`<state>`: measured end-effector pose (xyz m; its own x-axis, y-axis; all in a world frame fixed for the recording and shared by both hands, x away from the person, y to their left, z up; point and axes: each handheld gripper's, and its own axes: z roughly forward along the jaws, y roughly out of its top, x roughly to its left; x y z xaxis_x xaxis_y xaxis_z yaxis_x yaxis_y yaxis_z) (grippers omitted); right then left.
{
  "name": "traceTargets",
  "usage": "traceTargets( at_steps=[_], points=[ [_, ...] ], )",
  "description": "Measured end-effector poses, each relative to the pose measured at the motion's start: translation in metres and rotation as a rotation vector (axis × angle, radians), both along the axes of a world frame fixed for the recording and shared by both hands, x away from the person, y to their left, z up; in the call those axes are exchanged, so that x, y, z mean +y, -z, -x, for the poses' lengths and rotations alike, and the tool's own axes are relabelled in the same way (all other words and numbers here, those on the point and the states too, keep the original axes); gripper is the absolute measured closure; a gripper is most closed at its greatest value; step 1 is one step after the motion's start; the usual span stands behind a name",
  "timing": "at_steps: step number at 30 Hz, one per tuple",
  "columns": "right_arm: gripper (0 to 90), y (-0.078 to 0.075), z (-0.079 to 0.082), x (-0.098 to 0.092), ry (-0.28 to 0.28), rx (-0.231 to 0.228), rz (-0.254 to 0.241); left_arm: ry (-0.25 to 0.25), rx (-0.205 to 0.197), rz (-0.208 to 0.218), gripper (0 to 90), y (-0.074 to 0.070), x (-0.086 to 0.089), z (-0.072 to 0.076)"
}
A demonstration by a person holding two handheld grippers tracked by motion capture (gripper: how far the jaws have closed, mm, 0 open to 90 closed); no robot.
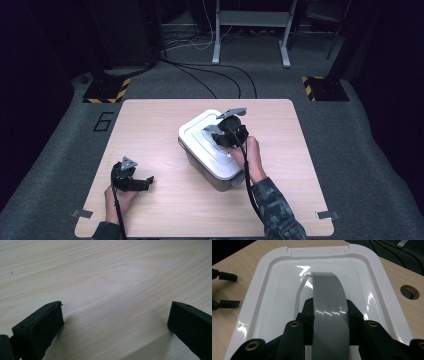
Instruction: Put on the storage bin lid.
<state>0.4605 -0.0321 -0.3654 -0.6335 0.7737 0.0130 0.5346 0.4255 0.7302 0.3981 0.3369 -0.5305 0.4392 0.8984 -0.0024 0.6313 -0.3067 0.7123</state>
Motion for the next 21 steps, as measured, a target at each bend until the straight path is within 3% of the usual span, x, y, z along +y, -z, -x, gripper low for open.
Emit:
traceTargets(
  at_steps=[6, 21],
  points=[
    [67.4, 0.005, 0.0, 0.004, -0.001, -0.005, 0.015, 0.001, 0.002, 0.001, 0.0, 0.0, 0.0, 0.0],
    [67.5, 0.012, -0.004, 0.005, 0.004, -0.003, -0.001, 0.0, 0.0, 0.0, 0.0, 0.0, 0.0, 0.0]
  ],
)
